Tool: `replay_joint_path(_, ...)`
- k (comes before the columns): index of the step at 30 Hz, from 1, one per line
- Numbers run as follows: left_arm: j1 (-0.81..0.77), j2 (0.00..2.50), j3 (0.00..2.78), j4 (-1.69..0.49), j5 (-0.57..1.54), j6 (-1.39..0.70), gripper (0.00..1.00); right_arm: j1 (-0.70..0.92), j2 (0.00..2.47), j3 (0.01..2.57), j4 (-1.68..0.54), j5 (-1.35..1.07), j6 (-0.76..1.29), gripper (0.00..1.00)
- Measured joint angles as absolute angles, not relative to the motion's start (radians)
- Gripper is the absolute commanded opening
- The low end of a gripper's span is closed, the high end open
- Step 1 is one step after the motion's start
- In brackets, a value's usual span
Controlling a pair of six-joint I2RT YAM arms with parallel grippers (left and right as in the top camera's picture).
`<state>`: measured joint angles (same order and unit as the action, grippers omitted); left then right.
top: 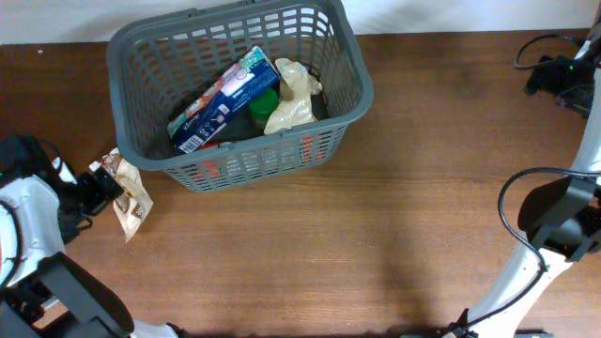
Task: Pack container
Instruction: 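Lower the left gripper onto the clear snack bag and grasp it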
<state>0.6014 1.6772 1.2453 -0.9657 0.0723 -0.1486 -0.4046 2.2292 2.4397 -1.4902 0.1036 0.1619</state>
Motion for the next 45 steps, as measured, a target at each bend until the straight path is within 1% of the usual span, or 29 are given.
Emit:
replay_joint_path(7,0.56,1.677,1.218,-0.837,0.082,0.021,1.0,-0.405,2.229,2.44,-1.491,0.104,0.162,0.99)
replay_joint_path(11,0.536,1.677,1.218,-0.802,0.117,0.094,1.0,-0.405,2.229,2.44,-1.491,0.104,0.162,0.99)
replay_joint_path(22,0.462,1.722,1.217,-0.783,0.173,0.138,1.0,-0.405,2.229,2.44,-1.491,0.104,0.162,0.99)
replay_joint_path(33,0.439,1.74,1.217,-0.743,0.12,0.016,1.0,-0.405,2.229,2.44,-1.491,0.104,0.162,0.99)
replay_joint_path(45,0.439,1.879,1.217,-0.735,0.051,-0.187,1.0,-0.405,2.229,2.44,-1.491,0.104,0.162,0.99)
